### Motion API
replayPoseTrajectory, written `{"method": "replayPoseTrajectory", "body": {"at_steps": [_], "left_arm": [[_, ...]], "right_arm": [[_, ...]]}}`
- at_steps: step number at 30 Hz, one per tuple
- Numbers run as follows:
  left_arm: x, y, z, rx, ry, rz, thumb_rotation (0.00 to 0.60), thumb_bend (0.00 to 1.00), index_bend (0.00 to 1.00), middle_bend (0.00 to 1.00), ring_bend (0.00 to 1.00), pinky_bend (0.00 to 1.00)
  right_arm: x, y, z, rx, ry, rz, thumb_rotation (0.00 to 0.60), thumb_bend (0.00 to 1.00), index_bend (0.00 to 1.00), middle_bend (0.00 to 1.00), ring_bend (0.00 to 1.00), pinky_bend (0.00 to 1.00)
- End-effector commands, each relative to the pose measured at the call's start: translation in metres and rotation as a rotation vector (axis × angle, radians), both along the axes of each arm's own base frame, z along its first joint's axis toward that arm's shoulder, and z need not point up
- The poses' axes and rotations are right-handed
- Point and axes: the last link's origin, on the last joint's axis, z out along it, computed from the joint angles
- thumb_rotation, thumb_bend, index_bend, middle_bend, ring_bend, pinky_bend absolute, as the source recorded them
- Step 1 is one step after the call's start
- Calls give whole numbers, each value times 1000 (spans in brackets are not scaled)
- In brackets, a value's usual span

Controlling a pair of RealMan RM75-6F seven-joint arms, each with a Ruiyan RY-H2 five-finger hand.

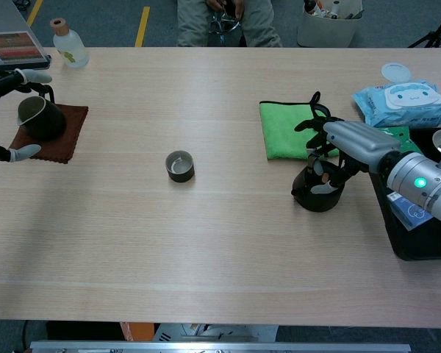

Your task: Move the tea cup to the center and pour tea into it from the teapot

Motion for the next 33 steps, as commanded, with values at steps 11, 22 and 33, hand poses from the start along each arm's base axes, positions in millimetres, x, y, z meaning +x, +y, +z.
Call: {"method": "replayPoseTrajectory", "body": {"at_steps": [11,22,33], "left_arm": [[1,0,1,3,-2,-4,600,246,102,196,174,70],[3,3,6,24,-14,-13,600,246,102,197,174,70],[2,3,16,75,-29,-32,600,246,102,202,174,70]], "right_arm": [[8,-9,14,-44,28,34,591,0,194,128,3,0],[9,-10,49,-190,6,50,600,0,181,124,3,0],[-15,9,121,-474,62,41,600,0,182,169,21,0]]}}
